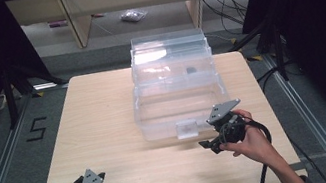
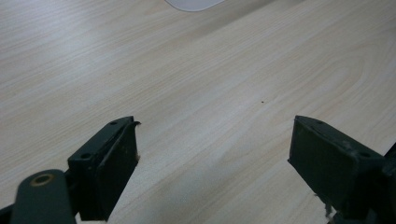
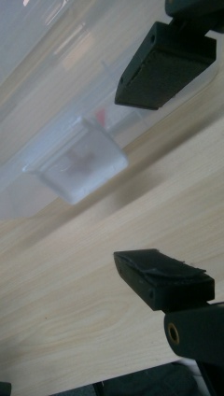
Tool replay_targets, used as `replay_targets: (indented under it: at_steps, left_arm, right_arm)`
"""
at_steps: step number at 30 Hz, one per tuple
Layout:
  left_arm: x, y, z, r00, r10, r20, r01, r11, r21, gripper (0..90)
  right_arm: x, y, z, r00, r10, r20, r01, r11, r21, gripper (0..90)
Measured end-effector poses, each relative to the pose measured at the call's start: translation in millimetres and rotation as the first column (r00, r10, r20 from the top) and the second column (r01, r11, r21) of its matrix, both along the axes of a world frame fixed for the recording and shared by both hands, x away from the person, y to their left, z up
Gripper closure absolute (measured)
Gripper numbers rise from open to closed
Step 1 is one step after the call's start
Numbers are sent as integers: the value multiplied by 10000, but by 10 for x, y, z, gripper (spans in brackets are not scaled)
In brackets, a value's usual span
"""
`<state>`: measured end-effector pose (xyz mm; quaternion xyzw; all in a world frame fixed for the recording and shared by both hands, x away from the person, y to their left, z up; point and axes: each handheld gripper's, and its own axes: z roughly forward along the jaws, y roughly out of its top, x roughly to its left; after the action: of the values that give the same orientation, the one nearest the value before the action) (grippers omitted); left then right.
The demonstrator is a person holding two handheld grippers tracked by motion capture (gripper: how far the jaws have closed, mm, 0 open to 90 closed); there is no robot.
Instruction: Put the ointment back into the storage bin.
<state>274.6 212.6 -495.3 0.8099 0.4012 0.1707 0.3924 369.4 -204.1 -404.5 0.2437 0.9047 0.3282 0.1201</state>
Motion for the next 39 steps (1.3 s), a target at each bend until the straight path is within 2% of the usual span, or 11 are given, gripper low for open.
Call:
replay_targets:
  at_steps: [1,3,9,14,15,18,20,23,28,29,39]
  left_arm:
    - [0,-1,-3,10000,-29,20,29,10000,-12,150]
    - [-5,-9,-2,10000,-52,11,52,9999,-92,150]
    - [1,1,1,10000,21,11,-21,10000,-12,150]
    - [-3,2,4,10000,13,-11,-13,10000,30,150]
    - [-2,2,2,10000,1,0,-1,10000,33,150]
    - [-3,-1,4,10000,-12,-66,12,10000,73,150]
    - [-4,-2,2,10000,7,-20,-7,10000,35,150]
    - [0,-3,-4,10000,-5,26,5,10000,-1,150]
    - [-6,-5,3,10000,-93,-6,93,9999,-68,150]
    - [-5,-5,2,10000,-97,-9,97,9999,-68,150]
    - [-8,-6,6,9999,-114,-65,114,9999,-9,150]
  right_arm:
    - [-16,-4,-10,9998,-36,206,36,10000,29,213]
    - [-49,-16,-17,10000,-51,21,51,9999,94,212]
    - [-118,-19,-113,9989,-341,321,335,9992,200,214]
    - [-151,-46,-153,9992,-322,237,318,9993,172,214]
    - [-161,-51,-169,9987,-421,294,409,9984,380,212]
    - [-188,-79,-190,9985,-496,223,486,9979,429,212]
    - [-198,-109,-217,9975,-568,412,542,9966,626,212]
    - [-225,-157,-284,9979,-643,103,632,9942,865,209]
    - [-242,-181,-356,9979,-631,113,619,9942,883,198]
    - [-264,-178,-363,9973,-733,-95,738,9927,954,197]
    - [-299,-211,-471,9971,-753,-94,758,9921,1004,182]
